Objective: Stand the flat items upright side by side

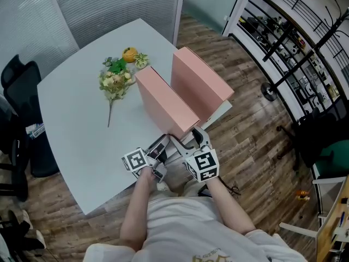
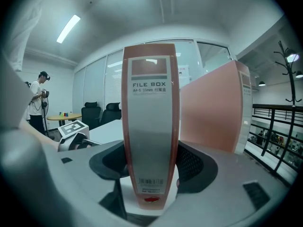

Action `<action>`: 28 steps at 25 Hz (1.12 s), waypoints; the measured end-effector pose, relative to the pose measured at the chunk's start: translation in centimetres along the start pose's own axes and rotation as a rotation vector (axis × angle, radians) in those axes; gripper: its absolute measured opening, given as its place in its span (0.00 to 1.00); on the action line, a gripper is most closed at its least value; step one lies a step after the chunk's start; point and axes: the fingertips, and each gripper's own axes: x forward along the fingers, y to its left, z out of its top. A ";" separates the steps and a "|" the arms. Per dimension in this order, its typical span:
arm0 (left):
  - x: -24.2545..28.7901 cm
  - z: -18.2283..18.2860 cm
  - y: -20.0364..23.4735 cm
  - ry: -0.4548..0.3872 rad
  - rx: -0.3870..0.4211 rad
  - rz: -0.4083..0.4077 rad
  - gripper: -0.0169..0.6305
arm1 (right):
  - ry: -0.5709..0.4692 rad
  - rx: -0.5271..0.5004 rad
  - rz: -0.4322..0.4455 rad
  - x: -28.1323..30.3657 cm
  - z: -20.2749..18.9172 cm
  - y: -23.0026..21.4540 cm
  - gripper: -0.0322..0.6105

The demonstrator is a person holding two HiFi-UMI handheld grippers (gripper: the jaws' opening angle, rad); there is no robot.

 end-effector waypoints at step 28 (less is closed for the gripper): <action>0.7 0.0 0.6 -0.014 -0.061 -0.019 0.35 | 0.026 -0.007 0.039 -2.0 -0.8 -0.7 0.47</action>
